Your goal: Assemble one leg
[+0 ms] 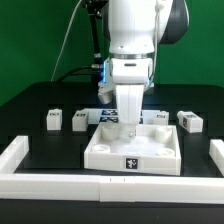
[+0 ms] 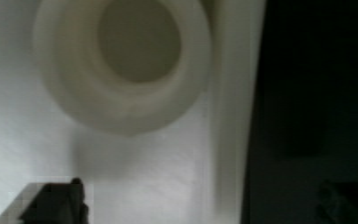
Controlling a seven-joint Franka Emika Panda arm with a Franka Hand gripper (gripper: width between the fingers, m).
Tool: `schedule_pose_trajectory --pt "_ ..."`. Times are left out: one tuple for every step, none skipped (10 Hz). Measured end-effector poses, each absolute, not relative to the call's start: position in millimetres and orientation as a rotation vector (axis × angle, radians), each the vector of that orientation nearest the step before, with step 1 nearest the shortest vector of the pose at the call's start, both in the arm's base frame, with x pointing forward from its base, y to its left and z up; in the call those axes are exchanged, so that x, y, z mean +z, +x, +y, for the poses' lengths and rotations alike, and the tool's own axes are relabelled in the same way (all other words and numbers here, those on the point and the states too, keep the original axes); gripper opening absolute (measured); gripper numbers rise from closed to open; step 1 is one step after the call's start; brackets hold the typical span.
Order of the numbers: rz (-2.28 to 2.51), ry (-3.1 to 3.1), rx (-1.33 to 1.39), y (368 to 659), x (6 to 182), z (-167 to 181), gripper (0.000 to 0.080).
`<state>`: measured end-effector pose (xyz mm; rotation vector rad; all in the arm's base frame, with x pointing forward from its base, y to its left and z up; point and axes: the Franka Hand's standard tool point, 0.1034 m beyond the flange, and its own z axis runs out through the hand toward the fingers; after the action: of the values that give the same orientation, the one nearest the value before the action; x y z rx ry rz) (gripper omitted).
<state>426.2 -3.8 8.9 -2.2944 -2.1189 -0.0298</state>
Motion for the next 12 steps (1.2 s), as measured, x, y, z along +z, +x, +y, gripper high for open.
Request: schedule_pose_trajectory --pt "-2.102 -2.305 -0.025 424.0 7.2 -6.3 0.065" --pt "-2.093 -2.312 -0.024 423.8 6.9 -6.1 0.065" --pt "-2.08 -2.323 -0.023 424.7 7.3 -6.2 0.065" --pt "-2.079 -2.324 -0.022 424.5 7.1 -6.3 0.0548" --pt "-2.079 -2.324 -0.022 424.5 7.0 -6.3 0.0411" --pt "-2.079 -2.324 -0.022 424.5 7.0 -6.3 0.0411" --pt "-2.079 -2.324 -0.022 424.5 7.0 -6.3 0.023" --pt "-2.079 -2.324 -0.022 424.5 6.9 -6.3 0.0096" --pt "-2.079 -2.324 -0.022 424.4 6.9 -6.3 0.0096" --pt "-2.079 -2.324 -0.022 424.4 6.9 -6.4 0.0057" --pt "-2.079 -2.324 -0.022 424.4 6.9 -6.4 0.0058" --pt "-2.079 -2.324 -0.022 424.4 6.9 -6.4 0.0058"
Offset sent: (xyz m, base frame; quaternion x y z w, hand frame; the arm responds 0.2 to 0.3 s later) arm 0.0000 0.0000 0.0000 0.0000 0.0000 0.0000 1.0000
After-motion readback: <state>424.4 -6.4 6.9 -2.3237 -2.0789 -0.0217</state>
